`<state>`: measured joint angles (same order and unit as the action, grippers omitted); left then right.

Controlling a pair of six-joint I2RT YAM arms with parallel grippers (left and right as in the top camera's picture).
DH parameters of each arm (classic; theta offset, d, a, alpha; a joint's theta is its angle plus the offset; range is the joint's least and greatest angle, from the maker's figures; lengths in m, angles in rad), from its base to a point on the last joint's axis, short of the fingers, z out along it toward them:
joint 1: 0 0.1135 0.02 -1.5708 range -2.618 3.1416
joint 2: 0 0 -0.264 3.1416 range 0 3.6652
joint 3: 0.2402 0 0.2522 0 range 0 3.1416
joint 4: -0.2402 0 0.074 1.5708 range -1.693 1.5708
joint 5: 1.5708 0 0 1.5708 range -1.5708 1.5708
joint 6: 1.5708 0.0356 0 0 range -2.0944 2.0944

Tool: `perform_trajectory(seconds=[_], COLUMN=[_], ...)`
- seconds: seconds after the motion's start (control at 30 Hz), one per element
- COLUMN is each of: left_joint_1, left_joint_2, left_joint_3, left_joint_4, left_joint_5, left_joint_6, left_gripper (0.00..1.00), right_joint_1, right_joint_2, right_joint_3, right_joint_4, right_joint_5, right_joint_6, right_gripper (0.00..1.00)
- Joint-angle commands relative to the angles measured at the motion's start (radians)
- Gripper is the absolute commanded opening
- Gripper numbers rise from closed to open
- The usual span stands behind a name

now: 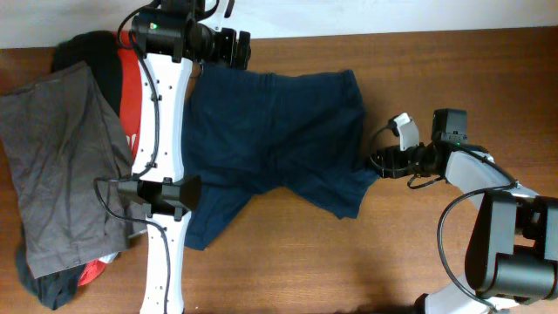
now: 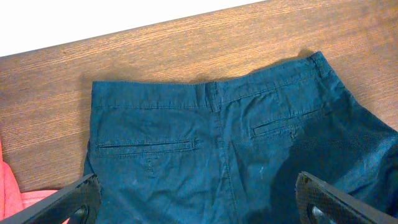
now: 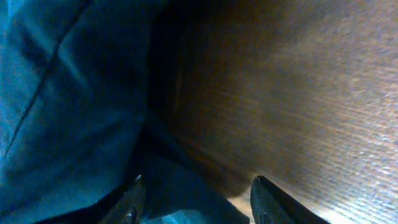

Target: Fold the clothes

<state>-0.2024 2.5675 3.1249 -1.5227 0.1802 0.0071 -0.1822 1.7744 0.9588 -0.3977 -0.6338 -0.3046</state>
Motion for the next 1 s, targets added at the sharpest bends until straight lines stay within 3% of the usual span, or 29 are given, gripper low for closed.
perform_trajectory(seconds=[0.0, 0.17, 0.2, 0.23, 0.27, 0.4, 0.53, 0.63, 0.9, 0.97], left_joint_1=[0.003, 0.002, 0.002, 0.002, 0.002, 0.002, 0.002, 0.002, 0.001, -0.001], left_joint_2=[-0.011, -0.011, -0.011, -0.011, -0.011, -0.011, -0.011, -0.01, -0.002, 0.002], left_joint_3=[-0.003, -0.003, -0.003, -0.003, -0.003, -0.003, -0.003, -0.003, -0.003, -0.003], left_joint_4=[-0.002, -0.002, -0.002, -0.003, -0.005, -0.005, -0.016, -0.016, -0.016, -0.016], left_joint_5=[0.007, 0.007, 0.007, 0.007, 0.007, 0.007, 0.007, 0.007, 0.008, 0.008], left_joint_6=[0.02, 0.02, 0.02, 0.02, 0.02, 0.02, 0.02, 0.019, 0.019, 0.019], left_gripper=[0.99, 0.99, 0.99, 0.99, 0.99, 0.99, 0.99, 0.99, 0.99, 0.99], right_joint_1=[0.0, 0.0, 0.0, -0.001, -0.008, -0.079, -0.2, -0.303, -0.335, -0.335], right_joint_2=[0.021, 0.067, 0.082, 0.084, 0.083, 0.068, 0.013, -0.042, -0.08, -0.094], right_joint_3=[-0.005, -0.005, -0.005, -0.005, -0.005, 0.022, 0.096, 0.114, 0.114, 0.114], right_joint_4=[-0.039, -0.063, -0.075, -0.081, -0.086, -0.122, -0.325, -0.448, -0.577, -0.619], right_joint_5=[-0.024, -0.06, -0.071, -0.073, -0.073, -0.079, -0.09, 0.048, 0.358, 0.428], right_joint_6=[-0.079, -0.085, -0.083, -0.08, -0.052, 0.156, 0.349, 0.552, 0.587, 0.587], right_gripper=[0.59, 0.57, 0.37, 0.26, 0.04, 0.04, 0.04, 0.04, 0.05, 0.15])
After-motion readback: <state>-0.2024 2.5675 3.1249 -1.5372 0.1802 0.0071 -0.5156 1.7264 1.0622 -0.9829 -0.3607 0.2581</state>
